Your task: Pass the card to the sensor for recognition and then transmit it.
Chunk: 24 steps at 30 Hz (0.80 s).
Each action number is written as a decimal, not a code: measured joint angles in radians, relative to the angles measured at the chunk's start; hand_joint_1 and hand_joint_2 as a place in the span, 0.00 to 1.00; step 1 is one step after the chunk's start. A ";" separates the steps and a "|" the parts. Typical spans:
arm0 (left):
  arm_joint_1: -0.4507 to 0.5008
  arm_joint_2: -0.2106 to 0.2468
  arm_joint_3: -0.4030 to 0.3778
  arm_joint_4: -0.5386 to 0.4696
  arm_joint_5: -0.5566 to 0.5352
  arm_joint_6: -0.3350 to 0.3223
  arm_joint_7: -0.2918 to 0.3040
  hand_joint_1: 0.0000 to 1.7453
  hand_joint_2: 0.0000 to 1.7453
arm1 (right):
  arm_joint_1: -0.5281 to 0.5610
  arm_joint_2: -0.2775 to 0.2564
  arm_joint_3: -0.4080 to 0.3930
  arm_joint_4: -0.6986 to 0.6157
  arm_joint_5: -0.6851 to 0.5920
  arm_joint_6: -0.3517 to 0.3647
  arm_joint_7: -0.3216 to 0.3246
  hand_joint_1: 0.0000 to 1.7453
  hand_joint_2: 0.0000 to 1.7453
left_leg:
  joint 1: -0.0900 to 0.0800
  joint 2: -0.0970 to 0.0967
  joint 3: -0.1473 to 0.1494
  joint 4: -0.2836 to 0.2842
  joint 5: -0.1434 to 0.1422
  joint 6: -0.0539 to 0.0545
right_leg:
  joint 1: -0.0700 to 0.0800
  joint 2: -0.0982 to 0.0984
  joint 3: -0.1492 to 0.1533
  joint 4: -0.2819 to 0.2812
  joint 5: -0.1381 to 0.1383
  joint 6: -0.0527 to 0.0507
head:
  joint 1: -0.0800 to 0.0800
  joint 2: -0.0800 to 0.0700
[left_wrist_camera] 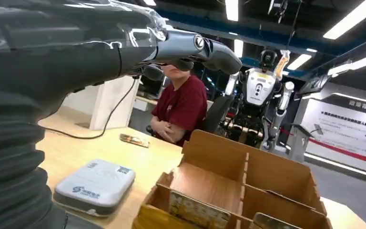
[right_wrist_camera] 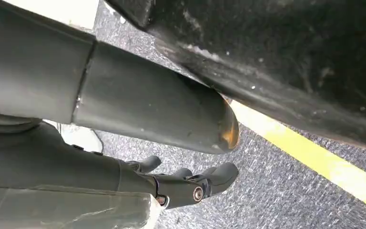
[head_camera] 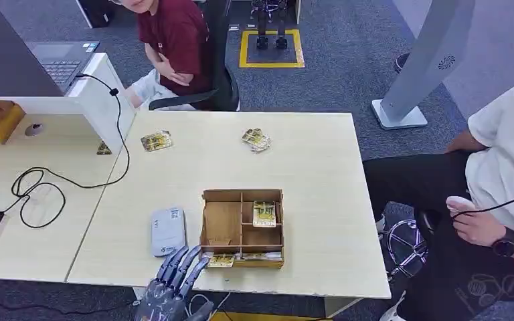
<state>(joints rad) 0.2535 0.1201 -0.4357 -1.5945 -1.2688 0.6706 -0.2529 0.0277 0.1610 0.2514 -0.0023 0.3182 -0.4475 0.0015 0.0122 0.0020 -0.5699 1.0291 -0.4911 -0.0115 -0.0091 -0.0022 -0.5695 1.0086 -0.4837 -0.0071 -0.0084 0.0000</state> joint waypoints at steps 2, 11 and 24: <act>-0.008 -0.018 -0.004 0.016 0.002 0.000 0.003 0.00 1.00 | 0.000 0.000 0.000 0.000 0.000 0.000 0.001 0.00 0.00 | 0.000 0.000 0.000 0.000 0.000 0.000 | 0.000 0.000 0.000 0.000 0.000 0.000 | 0.000 0.000; -0.052 -0.069 -0.022 0.090 0.020 0.000 0.045 0.00 1.00 | -0.004 0.000 0.000 0.000 0.010 0.002 0.012 0.00 0.00 | 0.000 0.000 0.000 0.000 0.000 0.000 | 0.000 0.000 0.000 0.000 0.000 0.000 | 0.000 0.000; -0.097 -0.098 -0.026 0.151 -0.005 0.000 0.172 0.00 1.00 | -0.004 0.000 0.000 0.000 0.004 0.002 0.015 0.00 0.00 | 0.000 0.000 0.000 0.000 0.000 0.000 | 0.000 0.000 0.000 0.000 0.000 0.000 | 0.000 0.000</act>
<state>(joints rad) 0.1570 0.0222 -0.4616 -1.4435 -1.2733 0.6706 -0.0805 0.0234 0.1610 0.2518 -0.0023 0.3223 -0.4459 0.0164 0.0123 0.0021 -0.5698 1.0293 -0.4911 -0.0115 -0.0090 -0.0021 -0.5696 1.0086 -0.4836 -0.0071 -0.0088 0.0000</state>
